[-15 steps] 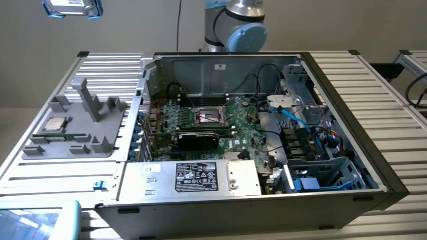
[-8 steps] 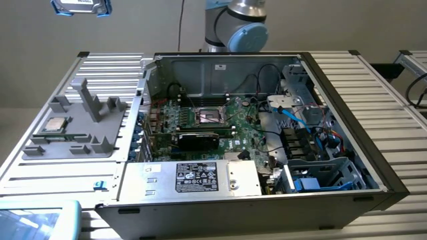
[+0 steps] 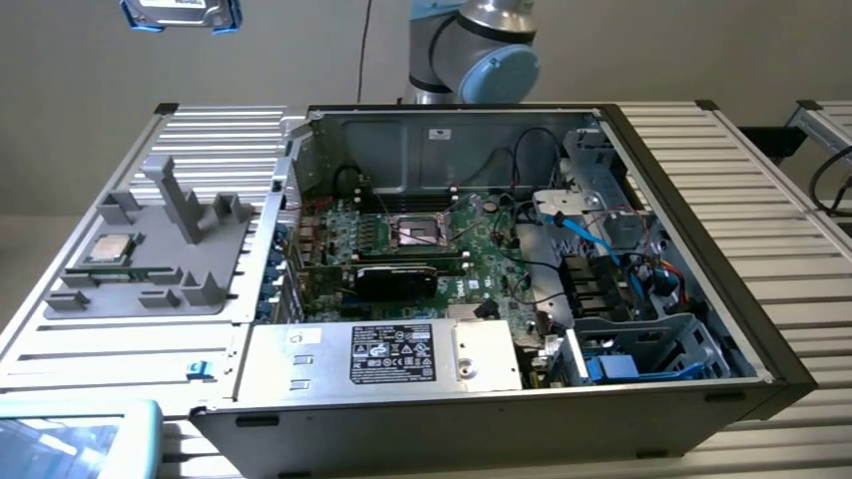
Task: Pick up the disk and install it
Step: 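Pick up the disk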
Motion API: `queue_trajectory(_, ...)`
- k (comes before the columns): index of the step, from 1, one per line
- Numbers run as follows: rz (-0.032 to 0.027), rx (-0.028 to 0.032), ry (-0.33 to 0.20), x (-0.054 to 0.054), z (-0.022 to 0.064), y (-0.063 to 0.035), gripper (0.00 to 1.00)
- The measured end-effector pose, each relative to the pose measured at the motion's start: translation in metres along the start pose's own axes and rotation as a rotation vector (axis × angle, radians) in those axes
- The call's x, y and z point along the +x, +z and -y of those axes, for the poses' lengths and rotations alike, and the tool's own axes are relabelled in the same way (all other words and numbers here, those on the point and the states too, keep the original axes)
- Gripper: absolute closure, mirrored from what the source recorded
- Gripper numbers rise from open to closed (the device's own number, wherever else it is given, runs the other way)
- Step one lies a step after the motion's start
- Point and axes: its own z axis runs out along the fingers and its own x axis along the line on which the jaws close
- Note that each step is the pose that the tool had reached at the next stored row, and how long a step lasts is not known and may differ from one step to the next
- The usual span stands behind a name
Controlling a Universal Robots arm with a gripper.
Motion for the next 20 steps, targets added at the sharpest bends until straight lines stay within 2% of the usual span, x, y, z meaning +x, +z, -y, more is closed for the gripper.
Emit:
queue_trajectory(4,0.0010,-0.0001,0.000,0.006,0.0094,-0.0007,0.63)
queue_trajectory(9,0.0029,-0.0002,0.000,0.018,0.0162,-0.0007,0.63)
queue_trajectory(11,0.0052,-0.0004,0.000,0.023,0.0184,-0.0007,0.63)
queue_trajectory(14,0.0119,-0.0008,0.000,0.029,0.0224,-0.0006,0.63)
queue_trajectory(20,0.0140,-0.0017,0.000,0.045,0.0348,-0.0005,0.63)
